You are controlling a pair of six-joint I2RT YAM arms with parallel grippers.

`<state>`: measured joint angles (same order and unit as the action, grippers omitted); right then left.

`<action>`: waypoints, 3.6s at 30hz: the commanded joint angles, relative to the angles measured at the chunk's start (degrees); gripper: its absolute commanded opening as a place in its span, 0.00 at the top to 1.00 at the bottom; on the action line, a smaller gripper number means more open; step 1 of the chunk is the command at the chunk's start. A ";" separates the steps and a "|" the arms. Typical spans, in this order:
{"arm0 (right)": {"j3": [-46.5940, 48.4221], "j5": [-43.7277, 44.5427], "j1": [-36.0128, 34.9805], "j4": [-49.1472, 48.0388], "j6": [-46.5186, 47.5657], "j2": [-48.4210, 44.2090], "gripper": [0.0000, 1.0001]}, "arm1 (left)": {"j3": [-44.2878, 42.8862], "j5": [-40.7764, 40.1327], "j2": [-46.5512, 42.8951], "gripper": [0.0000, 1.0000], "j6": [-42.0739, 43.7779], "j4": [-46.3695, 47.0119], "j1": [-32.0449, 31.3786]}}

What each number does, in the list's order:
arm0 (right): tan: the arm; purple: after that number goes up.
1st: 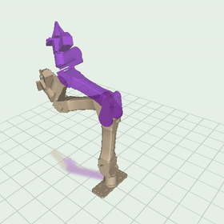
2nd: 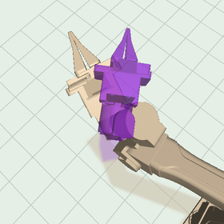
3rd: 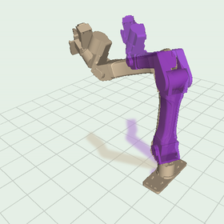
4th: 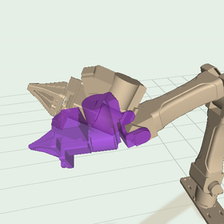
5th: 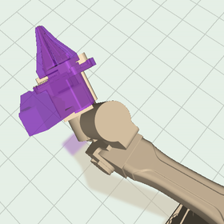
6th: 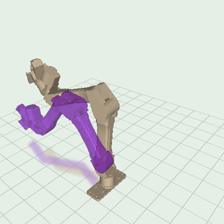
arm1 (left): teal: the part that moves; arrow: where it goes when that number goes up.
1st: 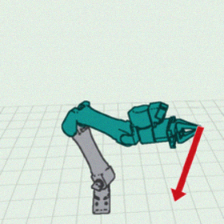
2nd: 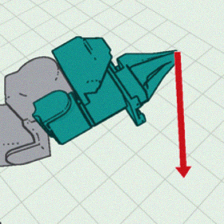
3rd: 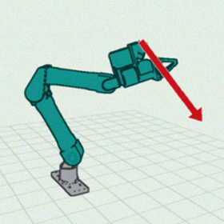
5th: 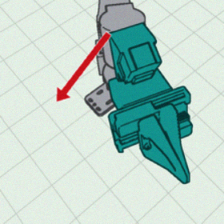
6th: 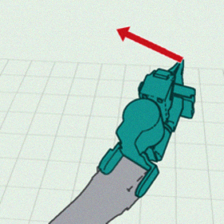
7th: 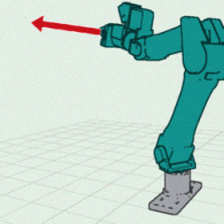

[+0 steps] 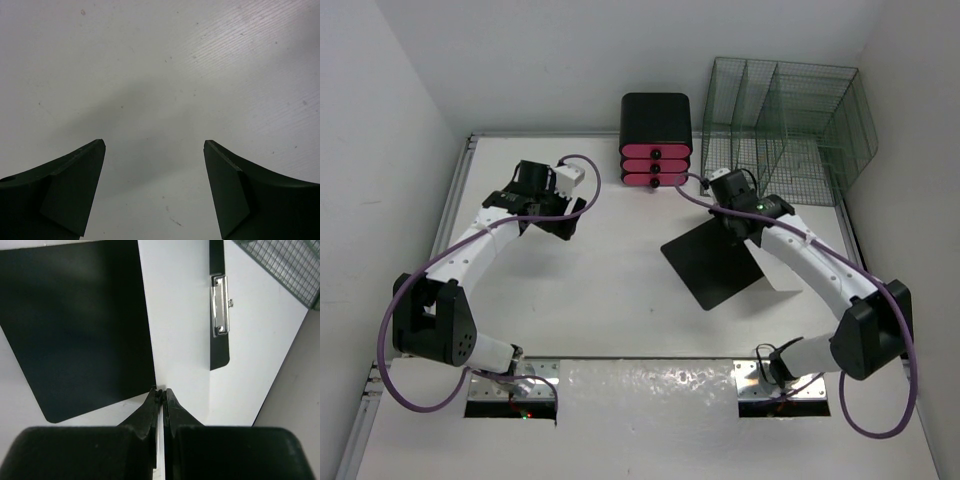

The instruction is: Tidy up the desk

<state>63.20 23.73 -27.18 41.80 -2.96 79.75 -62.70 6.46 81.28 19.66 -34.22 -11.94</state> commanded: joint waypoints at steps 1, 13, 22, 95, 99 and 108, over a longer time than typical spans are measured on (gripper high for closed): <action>4.12 -0.09 1.60 -4.00 2.34 0.76 1.00 | -1.90 0.13 -2.17 0.22 0.47 1.08 0.26; 8.43 2.73 6.87 -5.50 4.98 5.59 1.00 | -1.99 0.13 -2.00 0.22 0.47 0.91 0.08; 9.75 3.25 10.30 -3.39 6.91 8.32 0.87 | -2.25 0.13 -1.82 0.22 0.55 0.64 0.25; 22.76 -6.24 15.40 -106.83 4.71 34.07 1.00 | 0.38 -8.92 -1.73 0.21 1.61 5.13 0.26; 22.76 -6.06 16.28 -108.42 3.31 36.62 1.00 | 0.29 -8.92 -1.21 0.21 1.79 4.95 0.17; 23.81 -5.53 16.72 -111.67 -0.55 42.51 1.00 | 0.21 -9.18 -0.42 0.21 2.14 4.69 0.17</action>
<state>83.83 18.98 -10.61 -63.24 -1.39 121.36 -62.52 -2.37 80.93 21.21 -31.31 -11.94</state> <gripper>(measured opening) 0.002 0.789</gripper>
